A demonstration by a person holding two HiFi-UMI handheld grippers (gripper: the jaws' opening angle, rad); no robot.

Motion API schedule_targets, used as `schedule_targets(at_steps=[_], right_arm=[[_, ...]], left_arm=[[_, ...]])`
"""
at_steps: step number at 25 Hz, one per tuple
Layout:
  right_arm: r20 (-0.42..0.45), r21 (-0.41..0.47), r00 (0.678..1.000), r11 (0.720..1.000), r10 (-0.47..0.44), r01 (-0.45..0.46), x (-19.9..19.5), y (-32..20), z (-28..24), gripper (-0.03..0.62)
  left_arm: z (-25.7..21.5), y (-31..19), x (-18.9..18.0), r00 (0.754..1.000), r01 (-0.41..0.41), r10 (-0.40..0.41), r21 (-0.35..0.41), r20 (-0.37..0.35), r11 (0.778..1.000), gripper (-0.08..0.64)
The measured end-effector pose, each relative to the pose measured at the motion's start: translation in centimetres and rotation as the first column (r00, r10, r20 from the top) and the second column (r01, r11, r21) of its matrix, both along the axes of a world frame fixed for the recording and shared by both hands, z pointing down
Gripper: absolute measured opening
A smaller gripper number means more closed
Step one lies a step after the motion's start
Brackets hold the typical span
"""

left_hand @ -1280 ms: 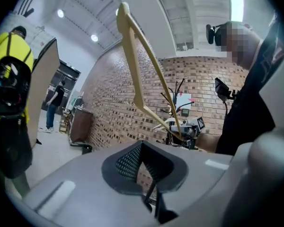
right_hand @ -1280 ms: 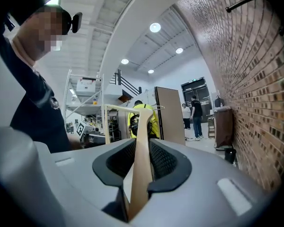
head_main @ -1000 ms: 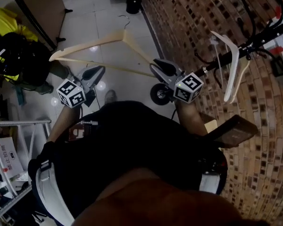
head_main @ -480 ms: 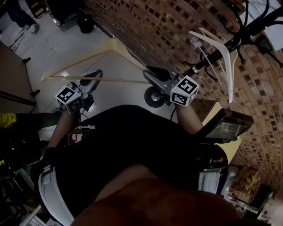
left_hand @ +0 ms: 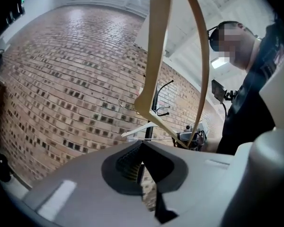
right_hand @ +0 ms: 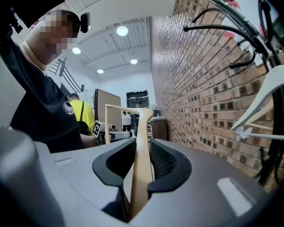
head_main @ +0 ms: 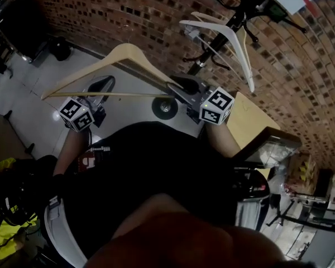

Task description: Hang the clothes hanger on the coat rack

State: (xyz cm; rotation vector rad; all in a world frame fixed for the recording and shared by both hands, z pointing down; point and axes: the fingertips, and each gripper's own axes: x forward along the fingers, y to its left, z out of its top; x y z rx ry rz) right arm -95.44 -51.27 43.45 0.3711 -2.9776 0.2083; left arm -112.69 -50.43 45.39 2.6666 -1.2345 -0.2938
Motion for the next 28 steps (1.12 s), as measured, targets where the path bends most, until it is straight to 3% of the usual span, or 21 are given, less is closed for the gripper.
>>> schedule_targets(at_steps=[3,9,15,21,24,28], right_arm=[[-0.002,0.016,0.999,0.999,0.052,-0.052,4.2,-0.1,-0.6,0.106],[0.001,0.059,0.993,0.991,0.12,-0.12,13.1,0.3,-2.5,0.106],[0.028,0.152,0.98,0.968,0.198,-0.2,20.9,-0.1,-7.0,0.106],[0.079,0.243,0.958,0.927,0.274,-0.285,25.4,0.0,-11.2,0.106],[0.117,0.242,0.942,0.911,0.314,-0.333,26.6,0.3,-13.5,0.106],[0.159,0.308,0.917,0.864,0.367,-0.399,28.9,0.2,-16.8,0.106]], left_arm=[[-0.9,-0.7,4.1,0.999,-0.048,0.048,0.031,0.0,0.998,-0.008],[-2.9,-1.2,11.3,0.997,-0.069,0.071,0.05,-0.024,0.996,-0.008],[-7.3,-2.9,17.5,0.991,-0.125,0.13,0.122,-0.035,0.985,-0.008],[-13.7,-4.0,20.3,0.984,-0.179,0.178,0.199,0.023,0.964,-0.007],[-17.0,-4.6,20.6,0.98,-0.201,0.195,0.234,0.051,0.951,-0.008],[-20.4,-5.3,20.8,0.975,-0.223,0.207,0.29,0.086,0.931,-0.006]])
